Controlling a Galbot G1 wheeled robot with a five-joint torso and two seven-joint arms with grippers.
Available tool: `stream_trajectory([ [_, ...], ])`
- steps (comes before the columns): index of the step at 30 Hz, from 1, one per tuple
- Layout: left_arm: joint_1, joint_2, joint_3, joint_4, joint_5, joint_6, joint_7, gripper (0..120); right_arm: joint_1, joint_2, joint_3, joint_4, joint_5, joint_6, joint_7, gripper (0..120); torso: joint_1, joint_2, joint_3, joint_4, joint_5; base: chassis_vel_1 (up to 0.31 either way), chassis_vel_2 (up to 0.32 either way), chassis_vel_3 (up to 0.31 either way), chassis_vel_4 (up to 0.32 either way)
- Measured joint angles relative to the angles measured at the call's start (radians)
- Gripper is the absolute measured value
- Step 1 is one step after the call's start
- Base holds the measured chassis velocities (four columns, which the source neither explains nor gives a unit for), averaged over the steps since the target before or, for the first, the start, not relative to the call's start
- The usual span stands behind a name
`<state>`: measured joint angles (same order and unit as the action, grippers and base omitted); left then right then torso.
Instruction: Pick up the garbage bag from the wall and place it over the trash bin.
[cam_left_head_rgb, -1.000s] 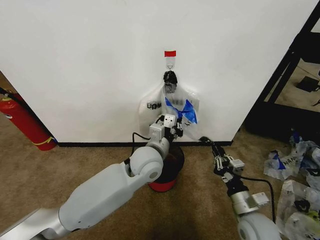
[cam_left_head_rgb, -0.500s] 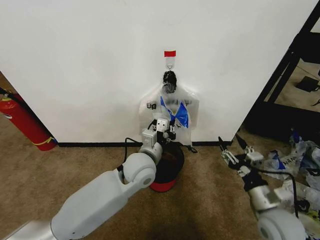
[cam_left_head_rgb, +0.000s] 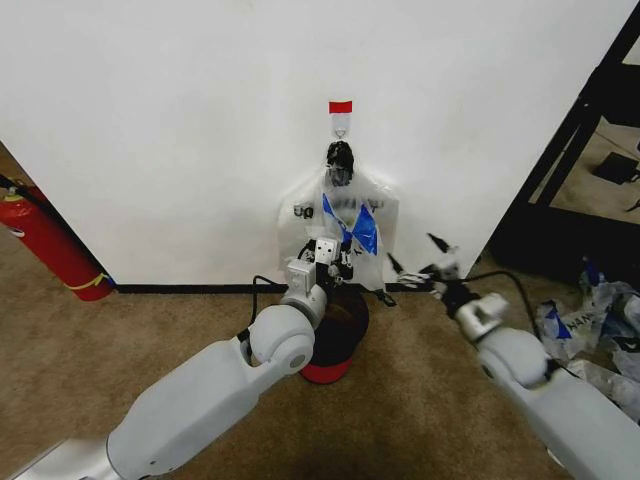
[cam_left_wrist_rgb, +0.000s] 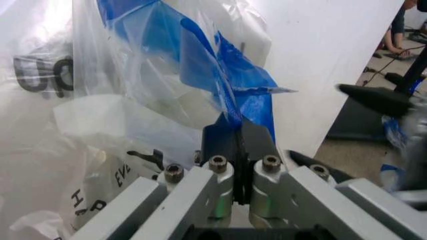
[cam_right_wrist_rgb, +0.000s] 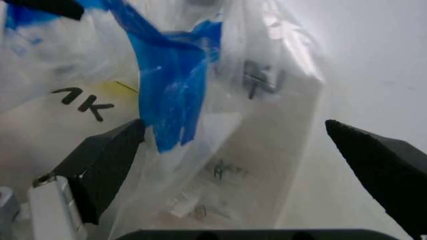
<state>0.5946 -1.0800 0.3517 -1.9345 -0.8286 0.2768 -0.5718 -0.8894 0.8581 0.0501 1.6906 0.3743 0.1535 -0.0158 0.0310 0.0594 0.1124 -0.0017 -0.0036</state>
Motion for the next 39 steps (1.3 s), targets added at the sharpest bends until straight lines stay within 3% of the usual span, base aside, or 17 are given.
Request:
stream_trajectory([
  [4, 0.002, 0.005, -0.003, -0.004, -0.001, 0.0, 0.0, 0, 0.038, 0.024, -0.032, -0.028, -0.005, 0.0, -0.001, 98, 0.0, 0.0, 0.0, 0.0002, 0.0, 0.0, 0.0, 0.0, 0.0],
  [10, 0.003, 0.012, -0.01, -0.007, -0.004, 0.001, 0.002, 0, 0.113, 0.088, -0.099, -0.074, -0.002, -0.003, 0.022, 81, 0.0, 0.0, 0.0, 0.0001, -0.0002, 0.0, 0.0, 0.0, 0.0],
  [32, 0.015, 0.024, -0.033, -0.021, -0.009, 0.004, -0.001, 0, 0.077, 0.108, -0.092, -0.029, -0.025, -0.019, 0.087, 0, 0.0, 0.0, 0.0, 0.0004, -0.0001, 0.0, 0.0, 0.0, 0.0],
  [39, 0.075, 0.066, -0.079, -0.065, -0.007, 0.003, -0.003, 0, -0.082, 0.103, 0.039, 0.097, 0.061, -0.038, 0.104, 0, 0.0, 0.0, 0.0, 0.0, -0.0001, 0.0, 0.0, 0.0, 0.0],
])
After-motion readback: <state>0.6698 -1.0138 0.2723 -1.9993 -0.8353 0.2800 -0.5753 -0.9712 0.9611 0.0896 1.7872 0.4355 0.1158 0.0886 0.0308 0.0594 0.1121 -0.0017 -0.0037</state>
